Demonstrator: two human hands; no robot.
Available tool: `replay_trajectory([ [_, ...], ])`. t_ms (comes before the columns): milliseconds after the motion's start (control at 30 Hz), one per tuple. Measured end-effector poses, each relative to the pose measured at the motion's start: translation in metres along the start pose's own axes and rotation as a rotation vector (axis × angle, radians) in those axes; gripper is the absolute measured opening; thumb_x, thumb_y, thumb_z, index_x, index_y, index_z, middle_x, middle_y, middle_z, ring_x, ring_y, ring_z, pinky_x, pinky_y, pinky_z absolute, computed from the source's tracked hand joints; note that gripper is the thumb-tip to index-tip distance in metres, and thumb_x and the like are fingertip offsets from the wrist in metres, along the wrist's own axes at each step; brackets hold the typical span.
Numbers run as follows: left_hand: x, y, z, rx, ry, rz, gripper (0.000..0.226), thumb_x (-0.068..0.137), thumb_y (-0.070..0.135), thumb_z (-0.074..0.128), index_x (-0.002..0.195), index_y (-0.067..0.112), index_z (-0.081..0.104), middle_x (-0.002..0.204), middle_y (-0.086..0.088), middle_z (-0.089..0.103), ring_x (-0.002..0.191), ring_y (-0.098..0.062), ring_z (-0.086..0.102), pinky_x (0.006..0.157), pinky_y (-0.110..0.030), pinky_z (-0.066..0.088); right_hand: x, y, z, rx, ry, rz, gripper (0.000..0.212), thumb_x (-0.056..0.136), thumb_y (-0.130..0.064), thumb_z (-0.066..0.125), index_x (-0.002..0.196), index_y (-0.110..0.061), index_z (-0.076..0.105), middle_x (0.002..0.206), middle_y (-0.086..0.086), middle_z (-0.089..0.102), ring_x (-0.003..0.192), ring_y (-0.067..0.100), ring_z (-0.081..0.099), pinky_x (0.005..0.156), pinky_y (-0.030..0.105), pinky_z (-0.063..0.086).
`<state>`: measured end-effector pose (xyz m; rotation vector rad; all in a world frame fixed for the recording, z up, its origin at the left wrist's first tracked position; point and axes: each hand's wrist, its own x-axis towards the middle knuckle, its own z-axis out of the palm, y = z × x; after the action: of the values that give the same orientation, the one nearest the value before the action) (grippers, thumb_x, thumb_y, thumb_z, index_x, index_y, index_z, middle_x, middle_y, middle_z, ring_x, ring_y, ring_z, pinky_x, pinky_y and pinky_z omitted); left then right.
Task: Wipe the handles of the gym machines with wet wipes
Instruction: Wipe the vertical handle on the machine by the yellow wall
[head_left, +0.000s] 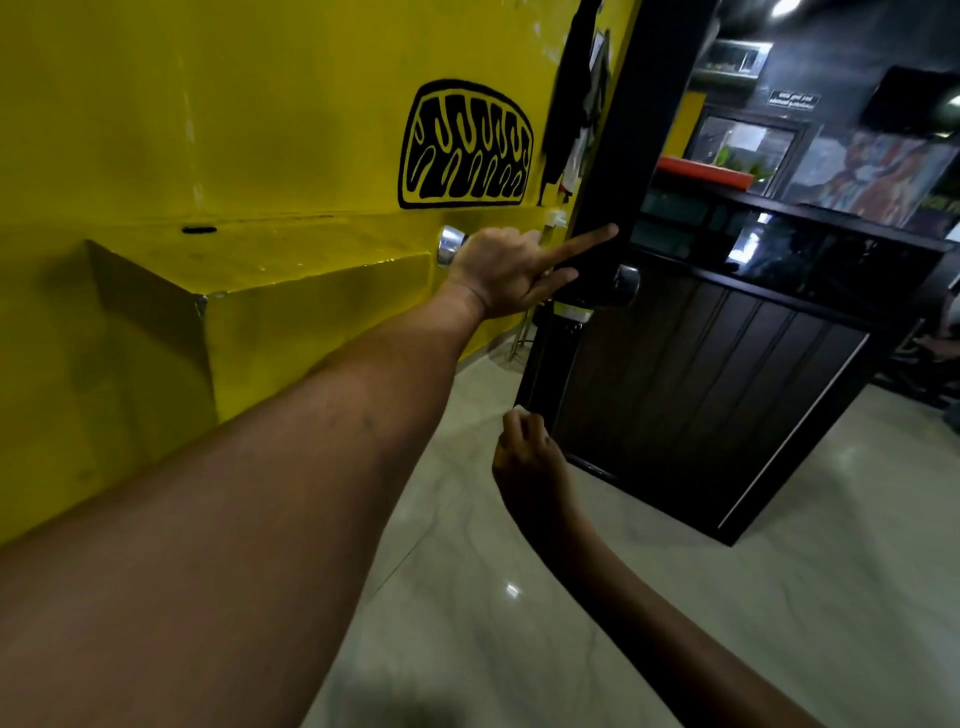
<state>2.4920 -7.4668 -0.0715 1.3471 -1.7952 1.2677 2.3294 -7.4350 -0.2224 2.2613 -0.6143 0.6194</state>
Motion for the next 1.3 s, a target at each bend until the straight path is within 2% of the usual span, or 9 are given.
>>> replay_trajectory([
  [133, 0.000, -0.001, 0.000, 0.008, -0.014, 0.000, 0.053, 0.100, 0.050, 0.009, 0.142, 0.029, 0.032, 0.052, -0.008, 0.047, 0.037, -0.021, 0.043, 0.040, -0.022, 0.031, -0.012, 0.001, 0.001, 0.063, -0.035, -0.090, 0.008, 0.073, -0.002, 0.063, 0.066, 0.001, 0.064, 0.078, 0.013, 0.059, 0.071, 0.024, 0.059, 0.060, 0.028, 0.052],
  [233, 0.001, 0.000, 0.000, 0.042, 0.001, 0.000, 0.049, 0.100, 0.050, 0.007, 0.142, 0.031, 0.022, 0.053, -0.008, 0.048, 0.038, -0.021, 0.044, 0.040, -0.022, 0.033, -0.028, 0.008, -0.007, 0.265, -0.089, -0.155, 0.007, 0.069, -0.013, 0.070, 0.068, -0.009, 0.065, 0.082, 0.009, 0.059, 0.080, 0.021, 0.061, 0.065, 0.027, 0.053],
  [367, -0.001, -0.002, -0.001, 0.074, 0.002, -0.009, 0.050, 0.100, 0.050, 0.005, 0.146, 0.034, -0.003, 0.054, -0.006, 0.047, 0.039, -0.019, 0.043, 0.039, -0.023, 0.033, -0.022, 0.028, -0.033, 0.595, 0.076, 0.017, 0.019, 0.079, -0.007, 0.064, 0.096, -0.014, 0.061, 0.092, 0.012, 0.061, 0.073, 0.018, 0.064, 0.056, 0.023, 0.054],
  [433, 0.000, -0.001, -0.003, 0.046, -0.043, -0.014, 0.049, 0.099, 0.050, 0.006, 0.146, 0.033, 0.010, 0.053, -0.007, 0.047, 0.039, -0.021, 0.044, 0.040, -0.023, 0.031, -0.005, 0.043, -0.040, 0.689, 0.149, 0.162, 0.034, 0.077, 0.003, 0.068, 0.104, -0.012, 0.054, 0.090, 0.016, 0.060, 0.068, 0.022, 0.062, 0.051, 0.028, 0.054],
  [633, -0.001, 0.000, -0.001, 0.041, -0.060, -0.007, 0.049, 0.099, 0.051, 0.006, 0.143, 0.032, 0.019, 0.055, -0.009, 0.049, 0.040, -0.022, 0.045, 0.042, -0.023, 0.031, -0.004, 0.040, -0.011, 0.697, 0.185, 0.265, 0.032, 0.071, 0.010, 0.070, 0.101, 0.000, 0.062, 0.096, 0.018, 0.058, 0.074, 0.023, 0.059, 0.060, 0.029, 0.056],
  [800, -0.006, -0.004, -0.003, 0.053, -0.001, -0.005, 0.052, 0.100, 0.051, 0.005, 0.145, 0.039, -0.019, 0.055, -0.005, 0.047, 0.040, -0.018, 0.042, 0.042, -0.021, 0.027, -0.032, 0.026, -0.005, 0.804, 0.085, 0.216, 0.025, 0.074, 0.010, 0.067, 0.091, -0.008, 0.067, 0.094, 0.007, 0.060, 0.076, 0.010, 0.057, 0.067, 0.016, 0.052],
  [967, -0.004, -0.004, -0.003, 0.043, -0.005, -0.002, 0.053, 0.099, 0.051, 0.005, 0.143, 0.041, -0.024, 0.055, -0.007, 0.048, 0.040, -0.019, 0.043, 0.041, -0.022, 0.026, 0.022, 0.068, -0.039, 0.755, 0.439, 0.415, 0.011, 0.080, -0.006, 0.056, 0.082, 0.002, 0.063, 0.079, 0.014, 0.054, 0.068, 0.008, 0.042, 0.061, 0.000, 0.033],
  [1033, -0.004, -0.003, -0.003, 0.037, -0.007, -0.005, 0.053, 0.099, 0.052, 0.004, 0.142, 0.041, -0.023, 0.056, -0.008, 0.048, 0.041, -0.021, 0.045, 0.042, -0.023, 0.028, 0.048, 0.081, -0.047, 0.726, 0.515, 0.480, 0.016, 0.082, -0.005, 0.050, 0.086, 0.004, 0.063, 0.083, 0.016, 0.055, 0.068, 0.014, 0.046, 0.061, 0.001, 0.031],
  [1300, -0.005, -0.006, 0.000, 0.087, -0.019, 0.005, 0.052, 0.099, 0.051, 0.004, 0.145, 0.039, -0.019, 0.056, -0.007, 0.048, 0.040, -0.020, 0.044, 0.041, -0.022, 0.026, 0.035, 0.064, -0.016, 0.752, 0.345, 0.317, 0.016, 0.081, 0.002, 0.049, 0.090, 0.003, 0.063, 0.092, 0.017, 0.061, 0.079, 0.026, 0.059, 0.066, 0.019, 0.045],
])
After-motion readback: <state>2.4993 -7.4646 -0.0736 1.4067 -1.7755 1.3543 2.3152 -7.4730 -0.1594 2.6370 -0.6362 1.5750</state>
